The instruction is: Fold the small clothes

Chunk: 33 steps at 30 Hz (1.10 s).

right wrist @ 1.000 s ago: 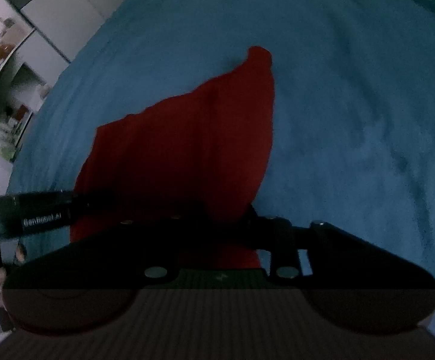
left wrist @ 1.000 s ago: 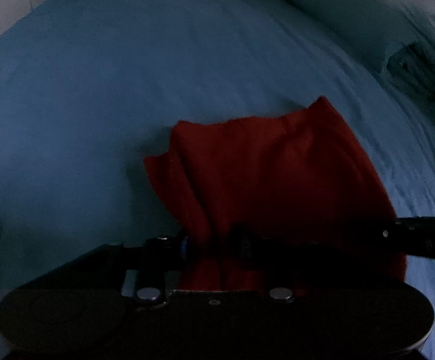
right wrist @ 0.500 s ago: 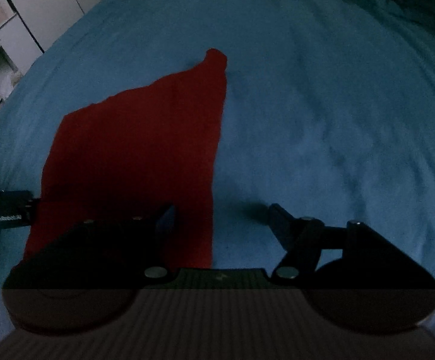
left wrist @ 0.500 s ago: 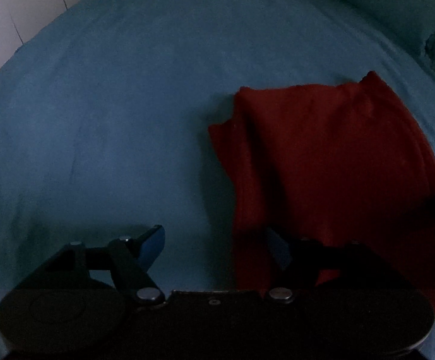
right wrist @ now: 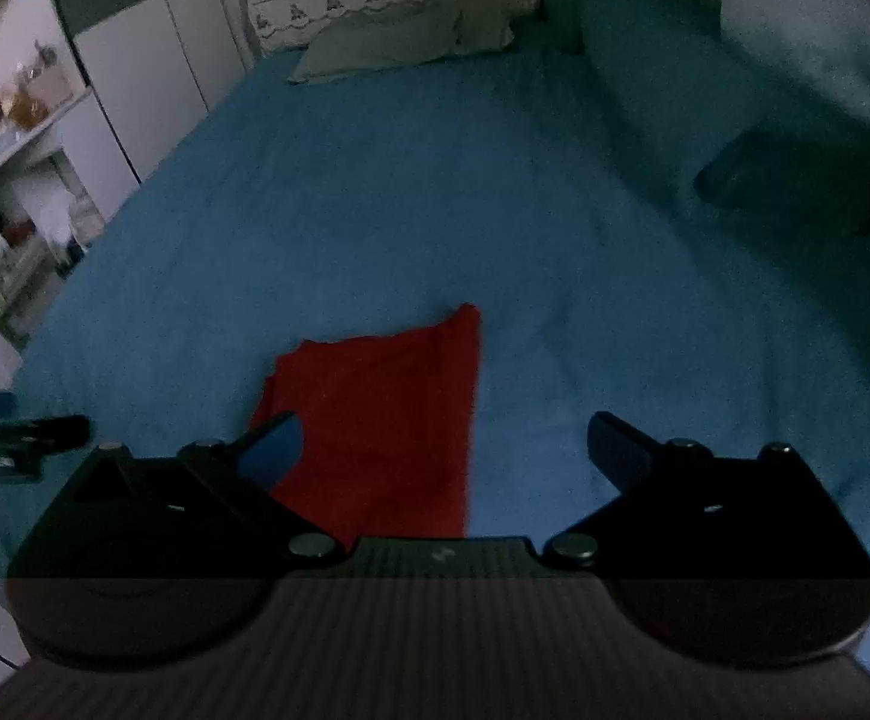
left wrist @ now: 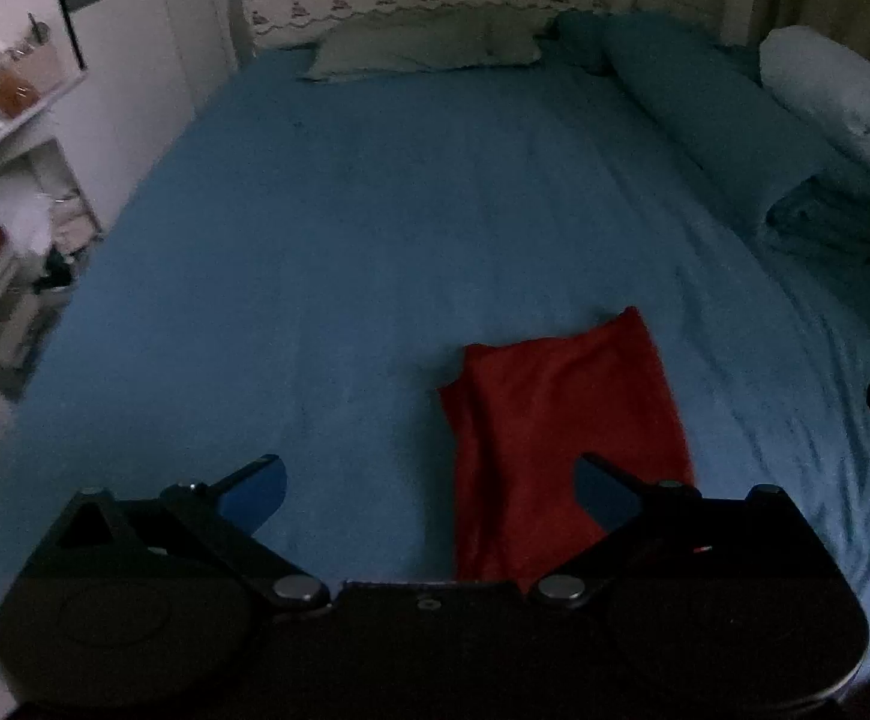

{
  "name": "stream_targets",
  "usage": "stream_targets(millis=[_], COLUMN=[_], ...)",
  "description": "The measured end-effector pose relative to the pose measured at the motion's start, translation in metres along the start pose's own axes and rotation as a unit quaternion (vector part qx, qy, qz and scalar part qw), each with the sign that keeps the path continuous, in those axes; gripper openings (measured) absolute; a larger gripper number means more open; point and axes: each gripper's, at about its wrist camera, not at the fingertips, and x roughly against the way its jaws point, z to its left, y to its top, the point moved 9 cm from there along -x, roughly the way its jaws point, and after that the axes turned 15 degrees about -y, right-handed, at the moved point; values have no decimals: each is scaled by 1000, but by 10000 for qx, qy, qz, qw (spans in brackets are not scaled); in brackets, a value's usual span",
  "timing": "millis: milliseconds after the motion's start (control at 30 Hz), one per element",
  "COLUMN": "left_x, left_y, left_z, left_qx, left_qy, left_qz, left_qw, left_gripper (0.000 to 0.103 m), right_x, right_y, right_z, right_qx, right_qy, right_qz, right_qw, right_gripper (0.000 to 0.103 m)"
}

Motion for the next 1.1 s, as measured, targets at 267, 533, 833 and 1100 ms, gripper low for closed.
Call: stream_targets(millis=[267,533,833,1100], left_x=[105,133,146,147], left_y=[0,-31,-31,-32], left_z=[-34,-44,-50,-51], left_qx=[109,237,27,-81], left_qy=[88,40,29,-25], left_qz=[-102,-16,-146,-176], left_qw=[9998,9997,9999,9998], left_gripper=[103,103,103,103], right_x=[117,150,161,160], right_y=[10,-29,-52,-52], right_z=[-16,-12,0,-5], right_qx=[75,86,248,174], right_qy=[-642,-746,-790,-872], right_qz=[307,800,900,878], right_qw=[9974,9940,9925,9922], right_gripper=[103,103,103,103])
